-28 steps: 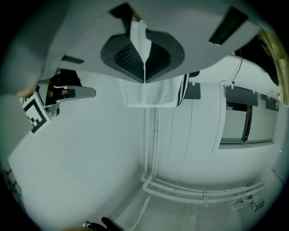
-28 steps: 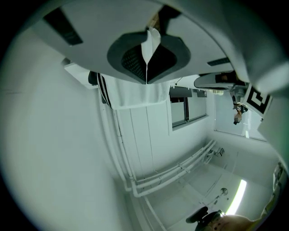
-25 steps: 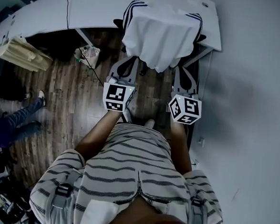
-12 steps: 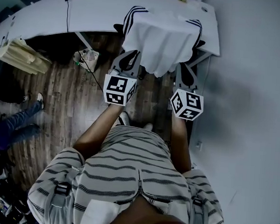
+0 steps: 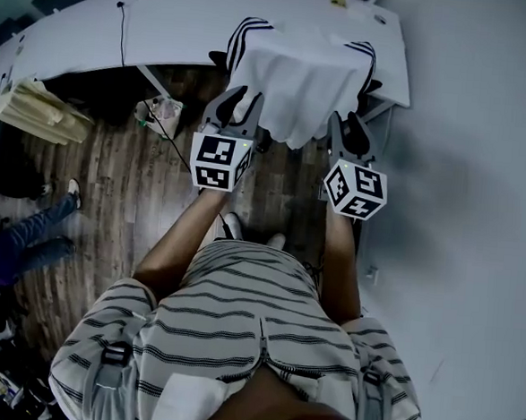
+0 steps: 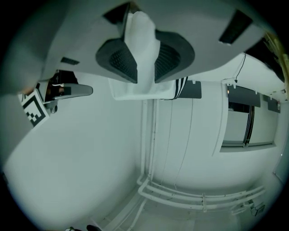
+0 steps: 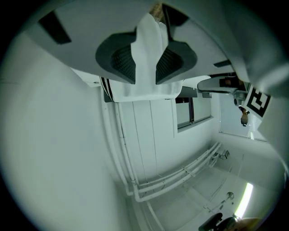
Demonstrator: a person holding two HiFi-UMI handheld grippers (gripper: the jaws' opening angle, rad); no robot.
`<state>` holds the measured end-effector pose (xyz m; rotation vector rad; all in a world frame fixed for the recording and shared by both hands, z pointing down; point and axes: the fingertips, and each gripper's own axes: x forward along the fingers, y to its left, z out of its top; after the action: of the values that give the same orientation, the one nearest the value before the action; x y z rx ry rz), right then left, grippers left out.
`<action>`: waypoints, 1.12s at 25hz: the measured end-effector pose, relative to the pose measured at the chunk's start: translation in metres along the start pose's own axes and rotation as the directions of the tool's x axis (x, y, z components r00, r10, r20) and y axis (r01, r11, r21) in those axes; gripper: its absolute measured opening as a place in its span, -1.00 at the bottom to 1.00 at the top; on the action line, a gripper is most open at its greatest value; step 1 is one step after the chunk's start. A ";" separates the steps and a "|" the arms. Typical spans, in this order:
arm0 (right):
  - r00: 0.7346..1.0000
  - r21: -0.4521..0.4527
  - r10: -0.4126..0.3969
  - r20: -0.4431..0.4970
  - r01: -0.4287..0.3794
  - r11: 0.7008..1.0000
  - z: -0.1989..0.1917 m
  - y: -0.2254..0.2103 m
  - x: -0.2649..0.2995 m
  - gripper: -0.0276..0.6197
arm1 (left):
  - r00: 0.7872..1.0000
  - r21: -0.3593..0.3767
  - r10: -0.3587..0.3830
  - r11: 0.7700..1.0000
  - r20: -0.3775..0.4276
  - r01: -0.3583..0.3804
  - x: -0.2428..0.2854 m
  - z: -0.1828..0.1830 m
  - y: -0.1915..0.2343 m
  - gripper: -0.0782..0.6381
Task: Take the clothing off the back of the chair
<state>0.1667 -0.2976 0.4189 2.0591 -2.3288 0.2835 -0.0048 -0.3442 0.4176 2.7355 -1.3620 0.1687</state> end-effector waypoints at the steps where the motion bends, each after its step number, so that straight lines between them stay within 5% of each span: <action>1: 1.000 0.003 0.002 -0.002 -0.002 1.000 0.000 -0.001 0.003 -0.46 | 1.000 -0.002 0.003 1.000 0.000 -0.003 0.002 0.000 0.002 -0.46; 28: 0.999 -0.003 -0.025 -0.038 0.024 1.000 0.011 -0.034 0.072 -0.06 | 0.999 0.028 0.006 1.000 -0.041 -0.005 0.068 0.011 0.045 -0.17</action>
<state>0.1920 -0.3734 0.4216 2.0609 -2.2797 0.3162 0.0005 -0.4259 0.4168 2.7349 -1.3666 0.2448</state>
